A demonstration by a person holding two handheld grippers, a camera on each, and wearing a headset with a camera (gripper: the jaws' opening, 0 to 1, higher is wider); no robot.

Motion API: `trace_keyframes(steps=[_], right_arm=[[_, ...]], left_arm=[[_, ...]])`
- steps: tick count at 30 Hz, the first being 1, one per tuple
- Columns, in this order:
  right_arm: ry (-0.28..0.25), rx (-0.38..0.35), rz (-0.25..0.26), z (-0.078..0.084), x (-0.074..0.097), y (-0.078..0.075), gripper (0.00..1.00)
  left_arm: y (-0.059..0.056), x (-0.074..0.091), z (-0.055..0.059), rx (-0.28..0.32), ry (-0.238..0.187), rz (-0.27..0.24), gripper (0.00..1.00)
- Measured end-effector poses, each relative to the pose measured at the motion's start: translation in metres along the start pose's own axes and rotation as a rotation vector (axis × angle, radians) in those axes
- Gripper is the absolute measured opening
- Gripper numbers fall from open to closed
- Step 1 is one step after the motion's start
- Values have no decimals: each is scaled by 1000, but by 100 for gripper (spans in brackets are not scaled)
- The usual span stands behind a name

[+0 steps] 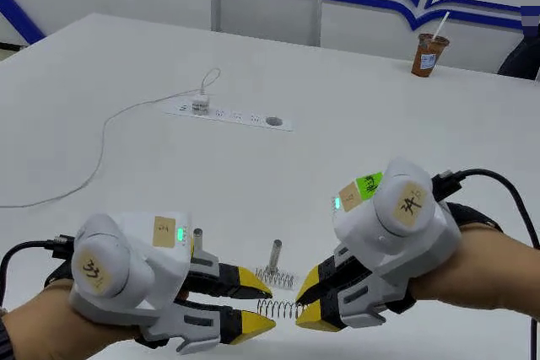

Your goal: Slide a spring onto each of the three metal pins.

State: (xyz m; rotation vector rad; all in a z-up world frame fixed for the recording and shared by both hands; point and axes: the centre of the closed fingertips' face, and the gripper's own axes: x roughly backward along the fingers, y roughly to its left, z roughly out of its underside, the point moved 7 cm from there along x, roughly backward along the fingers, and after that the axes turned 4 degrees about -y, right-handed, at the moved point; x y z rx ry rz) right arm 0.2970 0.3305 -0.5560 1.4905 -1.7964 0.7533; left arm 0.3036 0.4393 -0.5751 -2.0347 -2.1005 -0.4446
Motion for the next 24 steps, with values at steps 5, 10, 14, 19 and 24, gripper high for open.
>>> trace_keyframes(steps=[5, 10, 14, 19, 24], right_arm=[[1, 6, -3, 0, 0, 2, 11], [4, 14, -1, 0, 2, 2, 11], [1, 17, -1, -1, 5, 1, 11], [-1, 33, -1, -5, 7, -1, 11], [-14, 44, 0, -10, 11, -2, 11]], left_arm=[[-2, -1, 1, -8, 8, 6, 13], [-2, -2, 1, -9, 11, 6, 12], [-3, -1, -1, -14, 9, 2, 11], [-1, 0, -1, -11, 5, -11, 11], [0, 4, -3, -10, -1, -25, 11]])
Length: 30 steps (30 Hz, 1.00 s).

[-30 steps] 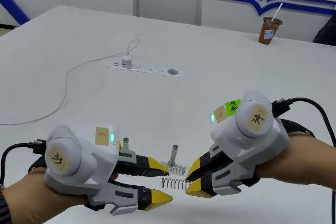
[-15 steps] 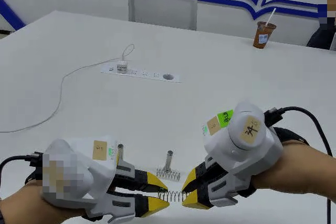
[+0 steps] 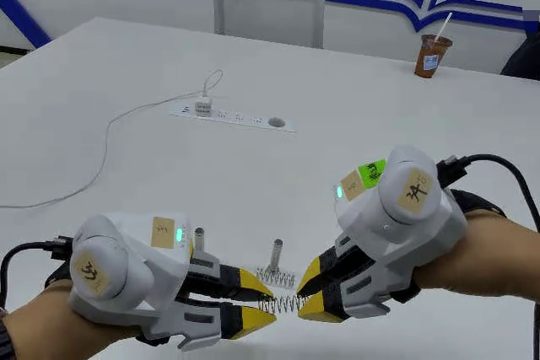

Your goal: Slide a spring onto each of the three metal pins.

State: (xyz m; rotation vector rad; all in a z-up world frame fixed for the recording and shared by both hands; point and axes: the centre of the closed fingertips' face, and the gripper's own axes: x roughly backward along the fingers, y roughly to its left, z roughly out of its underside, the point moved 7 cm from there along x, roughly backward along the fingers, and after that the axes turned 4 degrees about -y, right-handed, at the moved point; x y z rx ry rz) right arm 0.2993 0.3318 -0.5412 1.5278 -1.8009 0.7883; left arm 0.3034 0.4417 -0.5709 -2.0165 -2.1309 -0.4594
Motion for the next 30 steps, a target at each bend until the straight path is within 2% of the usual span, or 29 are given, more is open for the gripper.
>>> trace_keyframes(steps=[13, 26, 30], right_arm=[[-45, 11, 1, -22, 11, 1, 11], [-51, 51, 9, -42, 10, 5, 11], [-45, 58, 13, -43, 9, 4, 11]], left_arm=[[1, 0, 2, 4, 2, -6, 11], [1, -2, 0, 7, -2, -7, 10], [1, -2, 0, 4, -2, -9, 10]])
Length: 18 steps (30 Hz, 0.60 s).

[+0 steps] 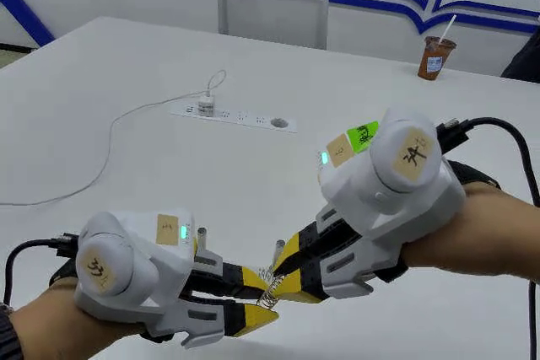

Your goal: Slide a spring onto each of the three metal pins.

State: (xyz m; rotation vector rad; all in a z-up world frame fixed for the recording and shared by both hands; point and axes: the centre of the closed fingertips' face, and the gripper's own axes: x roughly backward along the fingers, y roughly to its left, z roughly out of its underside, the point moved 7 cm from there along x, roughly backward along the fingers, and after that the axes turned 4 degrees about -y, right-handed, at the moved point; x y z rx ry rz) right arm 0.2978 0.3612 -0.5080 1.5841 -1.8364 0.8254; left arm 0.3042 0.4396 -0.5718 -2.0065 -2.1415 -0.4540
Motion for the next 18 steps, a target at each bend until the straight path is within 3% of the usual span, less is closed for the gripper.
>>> trace_keyframes(steps=[6, 18], right_arm=[[22, -39, -13, 3, -2, 0, 16], [66, -25, -13, 9, -13, -4, 13]], left_arm=[[1, 1, 2, 5, 3, -5, 10], [3, 1, -3, 14, -14, -8, 10]])
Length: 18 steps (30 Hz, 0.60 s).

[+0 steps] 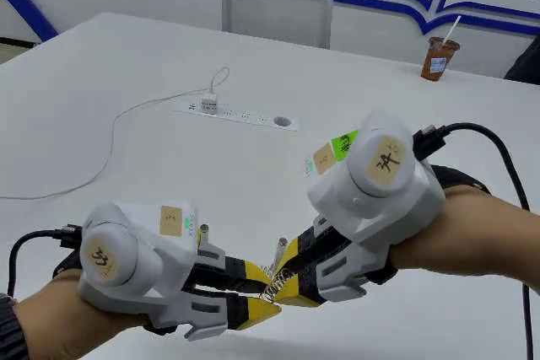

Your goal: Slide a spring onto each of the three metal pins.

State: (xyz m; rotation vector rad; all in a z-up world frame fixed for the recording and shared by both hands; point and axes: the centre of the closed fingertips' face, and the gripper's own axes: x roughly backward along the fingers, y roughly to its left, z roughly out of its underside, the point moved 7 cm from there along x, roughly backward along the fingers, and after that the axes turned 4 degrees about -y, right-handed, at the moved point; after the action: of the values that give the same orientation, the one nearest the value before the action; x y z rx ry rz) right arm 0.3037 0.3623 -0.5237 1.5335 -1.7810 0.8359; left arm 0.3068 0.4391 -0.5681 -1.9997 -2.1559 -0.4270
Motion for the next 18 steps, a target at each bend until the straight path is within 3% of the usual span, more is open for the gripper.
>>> trace_keyframes(steps=[12, 18], right_arm=[[0, -7, -1, -1, -1, -2, 12], [0, -18, 16, 0, 8, -7, 12]], left_arm=[[1, 0, 0, 14, -5, -2, 12], [2, 3, 3, 51, 0, -12, 23]])
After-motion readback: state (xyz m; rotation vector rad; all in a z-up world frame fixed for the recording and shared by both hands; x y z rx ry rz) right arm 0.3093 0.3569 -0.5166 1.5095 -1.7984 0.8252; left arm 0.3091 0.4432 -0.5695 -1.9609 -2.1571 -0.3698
